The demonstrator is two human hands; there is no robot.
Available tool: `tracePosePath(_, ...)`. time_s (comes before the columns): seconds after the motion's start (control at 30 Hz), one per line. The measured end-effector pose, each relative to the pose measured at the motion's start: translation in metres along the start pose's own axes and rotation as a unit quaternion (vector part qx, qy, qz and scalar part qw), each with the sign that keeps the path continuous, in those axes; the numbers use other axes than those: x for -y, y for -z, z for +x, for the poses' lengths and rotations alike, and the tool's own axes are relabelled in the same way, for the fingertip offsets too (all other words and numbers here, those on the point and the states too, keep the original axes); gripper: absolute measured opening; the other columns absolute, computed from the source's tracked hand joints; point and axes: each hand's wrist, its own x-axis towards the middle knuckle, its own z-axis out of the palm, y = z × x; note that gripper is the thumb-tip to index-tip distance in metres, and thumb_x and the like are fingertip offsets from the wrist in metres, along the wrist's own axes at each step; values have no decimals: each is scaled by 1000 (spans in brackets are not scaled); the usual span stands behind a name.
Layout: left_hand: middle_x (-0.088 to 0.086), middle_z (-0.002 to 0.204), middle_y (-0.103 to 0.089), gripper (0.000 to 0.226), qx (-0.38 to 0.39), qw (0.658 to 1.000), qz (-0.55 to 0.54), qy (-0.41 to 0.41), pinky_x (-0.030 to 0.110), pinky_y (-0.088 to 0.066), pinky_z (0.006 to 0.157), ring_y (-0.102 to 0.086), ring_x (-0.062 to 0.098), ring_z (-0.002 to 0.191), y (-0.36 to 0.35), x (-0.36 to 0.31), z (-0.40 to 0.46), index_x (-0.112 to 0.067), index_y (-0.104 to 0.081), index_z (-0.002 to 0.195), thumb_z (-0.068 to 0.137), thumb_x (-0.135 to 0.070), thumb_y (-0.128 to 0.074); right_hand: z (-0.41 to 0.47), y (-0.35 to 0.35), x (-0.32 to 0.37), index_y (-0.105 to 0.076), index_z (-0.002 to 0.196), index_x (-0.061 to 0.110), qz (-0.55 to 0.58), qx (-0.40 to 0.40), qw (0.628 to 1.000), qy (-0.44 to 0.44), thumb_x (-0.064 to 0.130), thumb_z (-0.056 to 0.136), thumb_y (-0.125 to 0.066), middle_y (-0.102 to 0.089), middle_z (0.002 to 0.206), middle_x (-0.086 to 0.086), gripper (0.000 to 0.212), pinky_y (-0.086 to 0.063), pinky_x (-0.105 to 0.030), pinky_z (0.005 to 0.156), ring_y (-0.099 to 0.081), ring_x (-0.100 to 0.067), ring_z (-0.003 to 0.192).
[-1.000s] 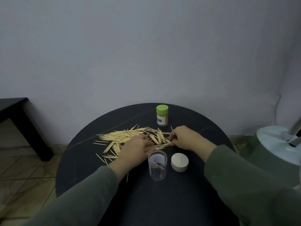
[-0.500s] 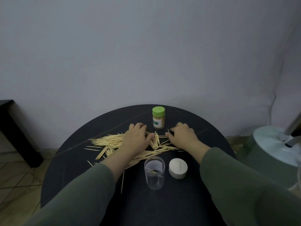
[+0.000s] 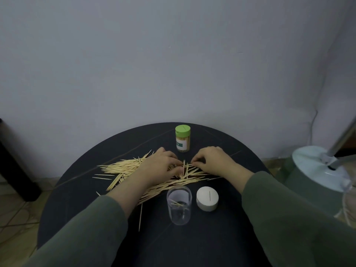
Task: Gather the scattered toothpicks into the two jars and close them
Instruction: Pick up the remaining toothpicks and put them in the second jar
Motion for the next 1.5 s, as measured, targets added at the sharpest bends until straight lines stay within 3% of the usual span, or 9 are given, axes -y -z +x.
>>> tracePosePath(0.2,-12,136,-45,68,50,998,9,-27,31,-42,97,-36,8,117,7,-9,-11,-36,-47,138,81,-73,-49,-13,20,0,-66,118,31,-47,63,997,-12,34,94,-58,-63,122,10,25,-33,-40,107,-53,-12,115)
tracePosePath(0.4,-8,139,-41,81,71,997,22,-35,29,-37,98,-34,11,120,9,-21,-11,-30,-38,145,79,-72,-56,-23,29,1,-51,137,32,-64,150,986,-40,43,76,-76,-54,135,7,66,-31,-42,108,-46,-18,127)
tracePosePath(0.53,-8,140,-40,78,81,996,-2,-40,29,-36,100,-33,10,120,11,-19,-13,-31,-37,146,80,-67,-60,-23,31,0,-47,140,33,-70,159,984,-49,33,79,-77,-53,137,6,68,-29,-42,107,-44,-20,130)
tracePosePath(0.67,-8,144,-35,79,101,994,-18,-44,32,-34,105,-30,12,123,15,-11,-14,-37,-35,146,78,-53,-71,-23,31,-7,-50,137,33,-59,151,985,-55,27,81,-75,-57,133,5,61,-33,-42,107,-47,-19,127)
tracePosePath(0.87,-10,142,-40,72,66,997,-33,-11,35,-35,107,-31,12,128,8,-11,-14,-39,-42,140,76,-60,-69,-20,25,-10,-61,127,33,-1,111,992,-53,32,81,-75,-63,112,9,48,-39,-35,99,-54,-13,111)
tracePosePath(0.97,-9,138,-45,73,34,998,-45,5,34,-37,104,-34,11,124,3,-13,-15,-36,-47,138,74,-67,-65,-17,16,-10,-66,120,34,22,74,996,-38,37,81,-73,-63,117,9,39,-41,-32,98,-55,-11,112)
tracePosePath(1.2,-8,134,-49,60,22,999,-26,29,32,-38,99,-37,15,122,0,-20,-11,-33,-52,135,83,-62,-58,-15,10,-4,-69,111,35,-45,35,998,22,42,89,-63,-61,118,13,24,-30,-37,105,-51,-9,113)
tracePosePath(1.37,-9,122,-59,38,-8,1000,7,13,25,-39,82,-43,11,106,7,-20,-12,-32,-62,124,92,-50,-55,-14,8,-2,-63,122,34,-68,32,996,46,41,91,-61,-59,122,11,32,-31,-35,102,-52,-11,114)
tracePosePath(1.5,-5,120,-61,38,7,998,63,-2,27,-41,83,-45,13,106,11,-20,-11,-31,-59,128,95,-47,-51,-14,3,0,-46,139,36,-102,1,991,88,40,91,-60,-45,141,11,50,-32,-37,103,-41,-14,125)
